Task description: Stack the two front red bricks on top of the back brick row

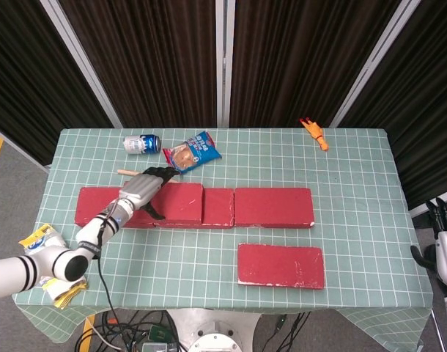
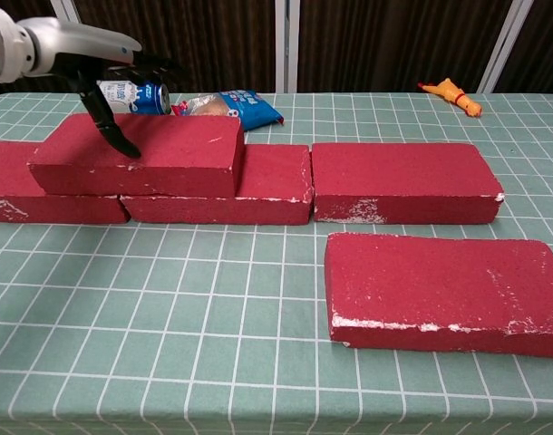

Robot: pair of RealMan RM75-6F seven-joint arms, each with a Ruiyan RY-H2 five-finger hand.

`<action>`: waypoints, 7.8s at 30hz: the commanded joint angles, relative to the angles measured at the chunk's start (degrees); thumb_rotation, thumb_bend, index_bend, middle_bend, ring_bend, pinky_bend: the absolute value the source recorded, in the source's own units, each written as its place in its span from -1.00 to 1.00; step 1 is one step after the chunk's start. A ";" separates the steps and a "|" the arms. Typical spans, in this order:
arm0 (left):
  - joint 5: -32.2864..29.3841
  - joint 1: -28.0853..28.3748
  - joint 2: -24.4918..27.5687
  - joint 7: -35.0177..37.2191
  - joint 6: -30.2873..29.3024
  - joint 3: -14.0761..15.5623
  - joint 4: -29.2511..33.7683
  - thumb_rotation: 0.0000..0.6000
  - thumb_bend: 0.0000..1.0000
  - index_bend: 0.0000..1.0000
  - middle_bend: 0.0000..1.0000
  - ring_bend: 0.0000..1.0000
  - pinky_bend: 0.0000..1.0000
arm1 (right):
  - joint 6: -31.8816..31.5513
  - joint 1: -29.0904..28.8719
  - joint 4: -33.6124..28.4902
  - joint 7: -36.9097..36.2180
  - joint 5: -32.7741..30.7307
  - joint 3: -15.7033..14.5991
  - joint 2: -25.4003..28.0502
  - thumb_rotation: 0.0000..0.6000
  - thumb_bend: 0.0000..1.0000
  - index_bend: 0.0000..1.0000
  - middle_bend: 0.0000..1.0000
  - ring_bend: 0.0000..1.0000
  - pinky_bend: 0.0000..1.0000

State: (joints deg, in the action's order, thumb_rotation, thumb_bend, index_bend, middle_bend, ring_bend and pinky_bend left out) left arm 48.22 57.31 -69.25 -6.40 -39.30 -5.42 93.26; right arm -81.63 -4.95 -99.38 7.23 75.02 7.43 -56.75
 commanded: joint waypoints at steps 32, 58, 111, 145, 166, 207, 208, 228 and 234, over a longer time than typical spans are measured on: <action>24.95 -32.95 9.18 10.62 -34.90 7.34 6.06 1.00 -0.86 -0.92 -1.00 -1.00 -1.00 | 21.14 -8.90 -15.21 7.54 11.50 -9.65 2.14 1.00 -1.00 -1.00 -1.00 -1.00 -1.00; 28.44 -39.02 8.82 17.63 -33.41 5.67 -0.31 1.00 -0.86 -0.92 -1.00 -1.00 -1.00 | 30.55 -19.66 -9.24 19.01 -4.55 -6.37 -16.98 1.00 -1.00 -1.00 -1.00 -1.00 -1.00; 29.62 -41.07 11.36 21.64 -27.83 2.93 -1.30 1.00 -0.86 -0.92 -1.00 -1.00 -1.00 | 37.06 -38.96 -0.97 13.56 -15.67 8.35 -12.01 1.00 -0.92 -0.97 -0.32 -0.76 -0.70; 32.23 -40.45 9.30 28.53 -25.11 3.38 -6.89 1.00 -0.86 -0.92 -1.00 -1.00 -1.00 | 45.48 -52.90 12.30 10.57 -28.93 3.13 -21.58 1.00 -0.92 -0.96 -0.32 -0.76 -0.70; 32.99 -40.27 8.81 31.70 -24.77 3.42 -8.49 1.00 -0.86 -0.92 -1.00 -1.00 -1.00 | 43.32 -56.22 11.91 12.05 -33.25 0.93 -22.75 1.00 -0.91 -0.96 -0.35 -0.76 -0.70; 33.89 -40.18 8.01 34.42 -23.70 4.46 -10.77 1.00 -0.86 -0.92 -1.00 -1.00 -1.00 | 42.00 -59.16 12.69 12.43 -37.58 -0.88 -24.49 1.00 -0.91 -0.96 -0.36 -0.76 -0.75; 33.90 -40.19 7.97 34.44 -23.68 4.49 -10.82 1.00 -0.86 -0.92 -1.00 -1.00 -1.00 | 42.01 -59.19 12.72 12.44 -37.66 -0.92 -24.53 1.00 -0.91 -0.96 -0.36 -0.76 -0.75; 34.66 -40.08 7.43 36.62 -23.30 5.01 -12.26 1.00 -0.86 -0.92 -1.00 -1.00 -1.00 | 40.67 -59.94 11.88 13.56 -40.23 -1.45 -25.17 1.00 -0.91 -0.96 -0.36 -0.76 -0.75; 34.62 -39.98 7.41 36.90 -22.92 5.16 -12.48 1.00 -0.86 -0.92 -1.00 -1.00 -1.00 | 40.77 -60.28 12.47 13.98 -41.21 -1.67 -25.81 1.00 -0.92 -0.98 -0.40 -0.77 -0.78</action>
State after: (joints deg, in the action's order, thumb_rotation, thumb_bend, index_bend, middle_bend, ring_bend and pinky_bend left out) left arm 82.84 17.32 -61.84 30.50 -62.22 -0.26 80.78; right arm -40.97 -65.15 -87.00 21.14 33.94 5.82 -82.49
